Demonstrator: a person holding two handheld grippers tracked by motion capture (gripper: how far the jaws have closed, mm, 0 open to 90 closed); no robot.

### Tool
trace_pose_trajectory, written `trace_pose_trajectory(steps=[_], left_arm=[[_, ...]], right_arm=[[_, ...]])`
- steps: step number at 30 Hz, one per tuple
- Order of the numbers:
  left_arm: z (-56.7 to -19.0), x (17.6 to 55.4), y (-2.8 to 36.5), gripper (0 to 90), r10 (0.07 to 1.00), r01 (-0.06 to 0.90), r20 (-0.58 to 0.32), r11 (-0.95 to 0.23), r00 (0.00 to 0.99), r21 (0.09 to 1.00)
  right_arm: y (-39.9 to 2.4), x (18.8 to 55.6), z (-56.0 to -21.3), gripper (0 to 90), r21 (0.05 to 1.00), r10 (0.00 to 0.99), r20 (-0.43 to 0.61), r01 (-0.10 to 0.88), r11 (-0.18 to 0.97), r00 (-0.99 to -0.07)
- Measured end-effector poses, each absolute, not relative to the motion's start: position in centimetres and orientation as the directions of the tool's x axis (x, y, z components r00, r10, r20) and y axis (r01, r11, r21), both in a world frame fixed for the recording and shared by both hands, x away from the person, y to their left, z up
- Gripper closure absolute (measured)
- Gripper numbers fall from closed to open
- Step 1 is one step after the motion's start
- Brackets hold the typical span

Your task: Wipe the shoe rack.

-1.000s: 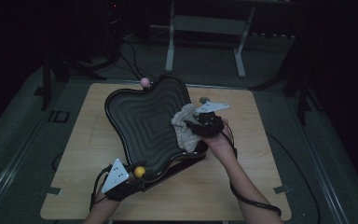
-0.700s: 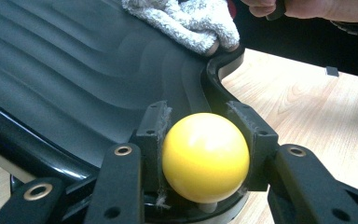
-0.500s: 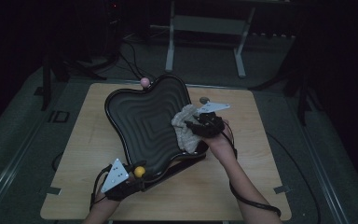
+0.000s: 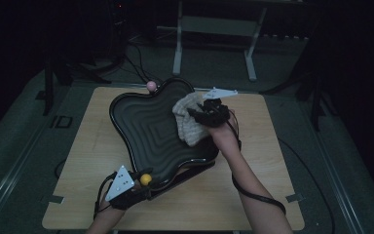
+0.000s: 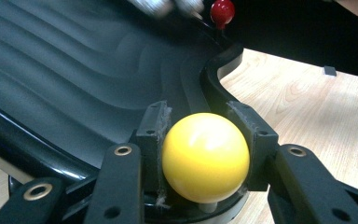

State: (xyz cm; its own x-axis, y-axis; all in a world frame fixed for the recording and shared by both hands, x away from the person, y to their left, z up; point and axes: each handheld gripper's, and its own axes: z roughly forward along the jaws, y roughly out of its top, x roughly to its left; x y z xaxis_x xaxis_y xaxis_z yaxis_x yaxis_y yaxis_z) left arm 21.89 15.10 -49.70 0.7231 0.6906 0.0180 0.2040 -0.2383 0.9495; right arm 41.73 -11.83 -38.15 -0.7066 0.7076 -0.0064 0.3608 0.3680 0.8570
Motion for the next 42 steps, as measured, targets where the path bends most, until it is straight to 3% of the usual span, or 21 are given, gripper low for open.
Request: trace_pose_trajectory(steps=[11, 20, 42], left_arm=[[-49.7, 21.9, 15.2, 59.5, 0.688, 0.204, 0.017, -0.239, 0.726, 0.949], [-49.7, 21.8, 15.2, 59.5, 0.689, 0.202, 0.019, -0.239, 0.725, 0.950], [-49.7, 21.8, 15.2, 59.5, 0.693, 0.204, 0.021, -0.241, 0.721, 0.949]], right_arm=[[-7.4, 45.5, -34.5, 66.8, 0.874, 0.732, -0.015, 0.346, 0.340, -0.681], [-5.3, 47.3, -35.4, 66.8, 0.845, 0.749, -0.022, 0.388, 0.368, -0.663], [-9.1, 43.2, -39.3, 66.7, 0.823, 0.772, -0.033, 0.422, 0.382, -0.635]])
